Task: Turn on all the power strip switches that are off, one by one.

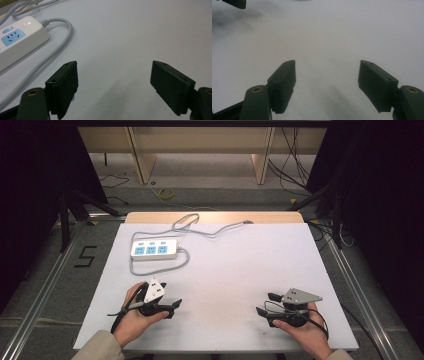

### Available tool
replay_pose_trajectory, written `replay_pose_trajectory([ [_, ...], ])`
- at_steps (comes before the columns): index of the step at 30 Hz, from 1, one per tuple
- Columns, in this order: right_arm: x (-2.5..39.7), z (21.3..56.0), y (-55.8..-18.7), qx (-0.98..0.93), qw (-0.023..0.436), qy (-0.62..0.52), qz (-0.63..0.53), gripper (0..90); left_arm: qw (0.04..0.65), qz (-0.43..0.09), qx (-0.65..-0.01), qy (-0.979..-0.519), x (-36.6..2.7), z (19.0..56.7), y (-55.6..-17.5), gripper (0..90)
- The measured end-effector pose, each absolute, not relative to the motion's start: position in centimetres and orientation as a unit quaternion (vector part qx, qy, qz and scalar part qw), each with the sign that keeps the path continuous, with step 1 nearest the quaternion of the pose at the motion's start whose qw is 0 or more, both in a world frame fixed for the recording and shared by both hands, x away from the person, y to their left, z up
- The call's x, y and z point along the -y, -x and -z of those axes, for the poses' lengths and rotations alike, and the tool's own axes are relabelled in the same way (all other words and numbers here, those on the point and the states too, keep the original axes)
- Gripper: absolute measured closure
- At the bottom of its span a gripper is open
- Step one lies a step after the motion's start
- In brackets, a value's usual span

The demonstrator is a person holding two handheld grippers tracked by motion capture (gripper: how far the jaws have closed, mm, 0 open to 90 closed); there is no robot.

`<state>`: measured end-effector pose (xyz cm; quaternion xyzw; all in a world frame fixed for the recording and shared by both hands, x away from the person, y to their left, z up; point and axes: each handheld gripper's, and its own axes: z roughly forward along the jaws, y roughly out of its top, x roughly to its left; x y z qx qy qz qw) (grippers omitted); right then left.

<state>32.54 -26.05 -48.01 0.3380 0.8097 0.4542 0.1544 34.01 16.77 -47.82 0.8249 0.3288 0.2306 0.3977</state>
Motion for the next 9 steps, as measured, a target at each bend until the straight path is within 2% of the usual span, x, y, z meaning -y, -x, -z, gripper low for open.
replay_pose_trajectory([
  [9,26.0,47.98,-32.53,-0.811,0.155,-0.335,-0.454,31.3,0.388,-0.225,-0.334,-0.829,-16.77,48.45,-33.67,22.0],
])
